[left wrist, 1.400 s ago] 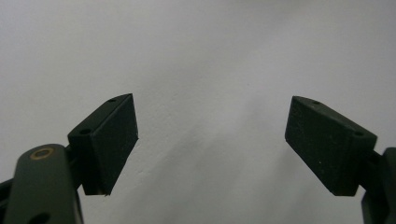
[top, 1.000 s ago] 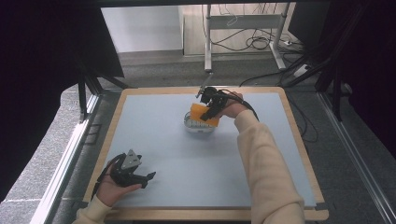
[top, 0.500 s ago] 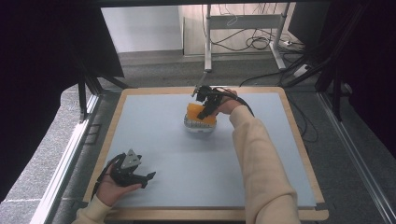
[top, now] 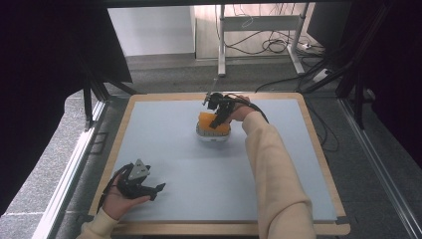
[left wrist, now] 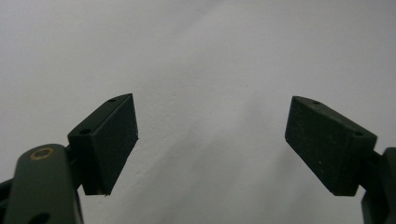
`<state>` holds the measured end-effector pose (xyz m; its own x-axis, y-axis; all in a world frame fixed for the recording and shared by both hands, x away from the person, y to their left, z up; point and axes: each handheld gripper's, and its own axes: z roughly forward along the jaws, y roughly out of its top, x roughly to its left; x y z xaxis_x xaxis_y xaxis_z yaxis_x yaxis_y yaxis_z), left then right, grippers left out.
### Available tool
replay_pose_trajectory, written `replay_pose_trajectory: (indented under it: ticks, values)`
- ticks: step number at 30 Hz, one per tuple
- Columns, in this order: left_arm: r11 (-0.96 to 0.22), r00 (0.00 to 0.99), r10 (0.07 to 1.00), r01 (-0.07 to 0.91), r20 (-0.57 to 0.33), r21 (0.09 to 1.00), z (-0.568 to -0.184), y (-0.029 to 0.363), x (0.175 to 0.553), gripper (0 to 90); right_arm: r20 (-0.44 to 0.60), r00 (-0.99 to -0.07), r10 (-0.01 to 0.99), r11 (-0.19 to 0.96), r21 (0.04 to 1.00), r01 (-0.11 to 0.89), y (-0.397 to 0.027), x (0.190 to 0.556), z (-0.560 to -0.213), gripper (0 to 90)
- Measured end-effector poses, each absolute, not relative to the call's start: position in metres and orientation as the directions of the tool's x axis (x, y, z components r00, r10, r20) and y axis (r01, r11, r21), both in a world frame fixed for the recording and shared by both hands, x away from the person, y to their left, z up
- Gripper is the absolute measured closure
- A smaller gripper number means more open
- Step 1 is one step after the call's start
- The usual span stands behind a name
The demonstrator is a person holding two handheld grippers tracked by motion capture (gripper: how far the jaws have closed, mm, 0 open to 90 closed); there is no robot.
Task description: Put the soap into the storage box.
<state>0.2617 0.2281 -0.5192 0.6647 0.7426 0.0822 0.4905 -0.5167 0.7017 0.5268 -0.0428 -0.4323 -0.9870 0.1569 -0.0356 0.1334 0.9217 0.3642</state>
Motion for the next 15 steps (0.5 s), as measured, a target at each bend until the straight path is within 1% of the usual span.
replay_pose_trajectory:
  ticks: [7, 14, 15]
  values:
    - [-0.519, 0.666, 0.741, 0.490, 0.083, 0.701, -0.520, 0.228, 0.262, 17.3, -0.042, -0.988, 0.147, 0.926, 0.357, 0.123, -0.040, 0.530, -0.440, 61.2]
    - [-0.524, 0.667, 0.740, 0.492, 0.085, 0.695, -0.520, 0.228, 0.262, 17.3, -0.049, -0.991, 0.125, 0.938, 0.330, 0.102, -0.036, 0.531, -0.449, 60.8]
    - [-0.524, 0.667, 0.740, 0.492, 0.086, 0.695, -0.520, 0.228, 0.262, 17.3, -0.045, -0.990, 0.133, 0.936, 0.335, 0.110, -0.036, 0.531, -0.448, 60.4]
